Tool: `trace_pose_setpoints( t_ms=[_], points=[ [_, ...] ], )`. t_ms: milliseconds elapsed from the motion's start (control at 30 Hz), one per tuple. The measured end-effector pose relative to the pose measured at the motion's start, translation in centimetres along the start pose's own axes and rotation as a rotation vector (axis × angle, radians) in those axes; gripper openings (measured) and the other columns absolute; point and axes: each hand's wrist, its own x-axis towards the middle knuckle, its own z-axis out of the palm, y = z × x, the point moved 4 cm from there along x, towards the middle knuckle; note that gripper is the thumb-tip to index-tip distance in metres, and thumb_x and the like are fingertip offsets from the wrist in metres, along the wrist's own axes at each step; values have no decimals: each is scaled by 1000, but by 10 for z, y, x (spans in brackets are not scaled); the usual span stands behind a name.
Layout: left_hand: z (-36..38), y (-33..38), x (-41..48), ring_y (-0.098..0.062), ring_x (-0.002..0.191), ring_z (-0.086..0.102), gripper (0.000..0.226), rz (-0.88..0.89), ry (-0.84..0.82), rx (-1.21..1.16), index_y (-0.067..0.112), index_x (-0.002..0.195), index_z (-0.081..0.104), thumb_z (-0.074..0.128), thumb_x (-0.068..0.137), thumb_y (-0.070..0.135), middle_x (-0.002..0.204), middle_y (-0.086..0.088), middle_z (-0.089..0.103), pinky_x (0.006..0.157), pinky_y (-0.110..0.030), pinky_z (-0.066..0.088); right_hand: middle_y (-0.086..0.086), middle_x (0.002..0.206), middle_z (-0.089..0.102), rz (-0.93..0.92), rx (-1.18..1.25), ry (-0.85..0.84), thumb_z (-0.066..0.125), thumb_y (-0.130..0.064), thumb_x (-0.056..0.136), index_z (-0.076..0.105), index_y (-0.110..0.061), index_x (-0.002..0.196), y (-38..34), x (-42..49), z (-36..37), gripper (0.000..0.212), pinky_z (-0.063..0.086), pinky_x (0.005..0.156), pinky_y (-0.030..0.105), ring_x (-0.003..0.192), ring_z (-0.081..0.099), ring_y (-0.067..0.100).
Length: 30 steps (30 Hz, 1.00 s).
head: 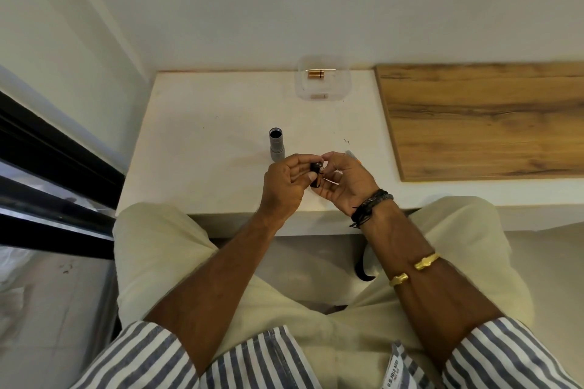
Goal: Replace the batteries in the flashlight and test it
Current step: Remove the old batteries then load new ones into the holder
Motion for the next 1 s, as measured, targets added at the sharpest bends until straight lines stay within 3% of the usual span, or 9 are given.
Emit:
trace_pose_setpoints(
  t_ms=[133, 267, 367, 467, 567, 667, 733, 867, 1000],
  points=[
    [-4, -3, 0, -15, 104, 72, 32, -42, 41, -31, 8, 122, 67, 67, 91, 0, 114, -5, 74, 95, -36, 57, 11, 95, 70, -131, -168, -16, 57, 0, 89, 65, -12, 97, -4, 0, 2, 17, 63, 76, 39, 89, 68, 26],
    [-8, -7, 0, -20, 103, 73, 32, -103, 87, -119, 6, 122, 66, 67, 91, 0, 113, -11, 74, 94, -40, 58, 10, 93, 76, -302, -339, 22, 69, -4, 88, 73, -7, 99, -8, 1, 1, 12, 61, 69, 30, 87, 73, 23],
    [-10, -11, 1, -22, 100, 74, 32, -168, 92, -188, 4, 123, 65, 66, 91, -1, 112, -12, 74, 92, -39, 59, 4, 88, 78, -441, -520, 113, 78, -12, 84, 77, -15, 93, -10, 2, -2, 9, 61, 71, 30, 84, 73, 16],
    [-9, -15, 2, -24, 101, 74, 31, -225, 116, -270, 5, 121, 66, 67, 91, 0, 112, -12, 75, 90, -39, 60, 2, 83, 76, -535, -532, 150, 75, -12, 86, 76, -19, 96, -14, 2, -3, 12, 60, 67, 29, 76, 71, 11],
    [-11, -21, 3, -28, 105, 72, 29, -354, 117, -509, 6, 121, 65, 62, 94, -1, 113, -14, 74, 89, -41, 60, 5, 83, 75, -556, -368, 156, 66, -4, 89, 76, -22, 103, -20, 3, -9, 24, 61, 66, 27, 75, 70, 12],
    [-12, -27, 2, -31, 104, 71, 29, -485, 91, -782, 3, 122, 62, 55, 96, -6, 108, -19, 71, 91, -43, 58, 5, 78, 73, -557, -217, 247, 65, 0, 89, 78, -10, 98, -33, 9, -27, 18, 63, 67, 33, 68, 68, 16],
    [-12, -26, 1, -31, 103, 70, 27, -516, 78, -840, 1, 123, 60, 57, 96, -1, 107, -20, 69, 92, -42, 58, 8, 79, 74, -550, -165, 336, 66, 1, 89, 76, -6, 94, -40, 14, -43, 13, 62, 66, 32, 67, 69, 18],
    [-6, -23, -3, -33, 102, 70, 22, -531, 68, -795, 0, 117, 59, 59, 95, -1, 109, -23, 67, 86, -40, 60, 6, 81, 75, -546, -265, 537, 71, -4, 84, 76, -11, 89, -40, 27, -71, 9, 62, 62, 30, 76, 74, 24],
    [-3, -21, -4, -38, 110, 67, 21, -538, 41, -856, -2, 117, 57, 50, 98, -7, 112, -23, 62, 90, -43, 59, -1, 88, 76, -545, -480, 692, 76, -18, 82, 77, -21, 91, -38, 36, -83, 9, 63, 76, 39, 86, 73, 21]
  ],
)
